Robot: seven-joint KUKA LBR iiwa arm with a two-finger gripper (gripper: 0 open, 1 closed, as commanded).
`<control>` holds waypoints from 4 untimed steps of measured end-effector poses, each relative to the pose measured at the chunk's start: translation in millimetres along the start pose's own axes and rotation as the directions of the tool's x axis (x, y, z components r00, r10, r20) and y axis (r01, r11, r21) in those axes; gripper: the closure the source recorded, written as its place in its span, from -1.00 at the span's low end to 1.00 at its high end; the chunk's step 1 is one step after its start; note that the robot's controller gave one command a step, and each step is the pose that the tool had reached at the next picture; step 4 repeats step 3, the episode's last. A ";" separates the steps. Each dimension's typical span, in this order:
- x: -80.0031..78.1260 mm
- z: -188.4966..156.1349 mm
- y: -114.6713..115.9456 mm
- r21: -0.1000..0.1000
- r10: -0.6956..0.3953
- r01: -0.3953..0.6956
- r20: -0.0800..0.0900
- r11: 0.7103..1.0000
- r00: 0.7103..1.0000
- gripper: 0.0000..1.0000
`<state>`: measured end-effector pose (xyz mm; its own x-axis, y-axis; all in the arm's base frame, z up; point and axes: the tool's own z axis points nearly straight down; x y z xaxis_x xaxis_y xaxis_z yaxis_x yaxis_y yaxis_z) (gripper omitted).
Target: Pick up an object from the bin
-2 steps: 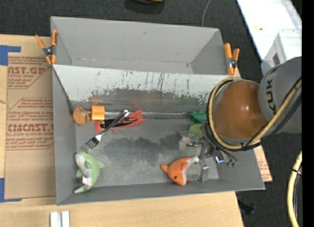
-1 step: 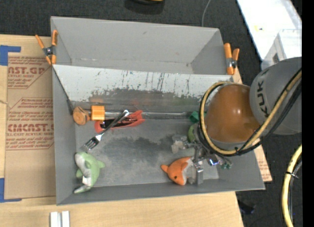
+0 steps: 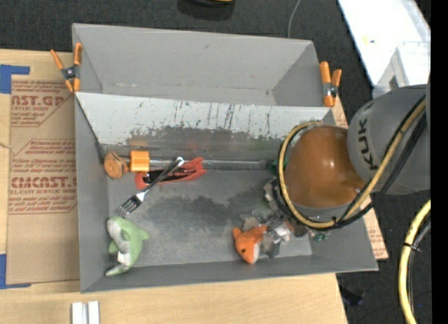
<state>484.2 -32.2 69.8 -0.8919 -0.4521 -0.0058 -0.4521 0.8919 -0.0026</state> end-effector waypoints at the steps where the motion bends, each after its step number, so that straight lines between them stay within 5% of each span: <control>1: 0.0 0.0 0.0 0.000 0.000 0.000 0.000 1.000 1.000 1.00; 3: 1.6 -177.2 -13.9 -0.003 0.007 -0.007 -0.003 1.000 1.000 1.00; 4: 1.6 -177.2 -13.9 -0.003 0.007 -0.007 -0.003 1.000 1.000 1.00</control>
Offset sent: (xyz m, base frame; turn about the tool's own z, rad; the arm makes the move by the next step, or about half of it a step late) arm 0.0010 -0.0154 0.1229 -0.0110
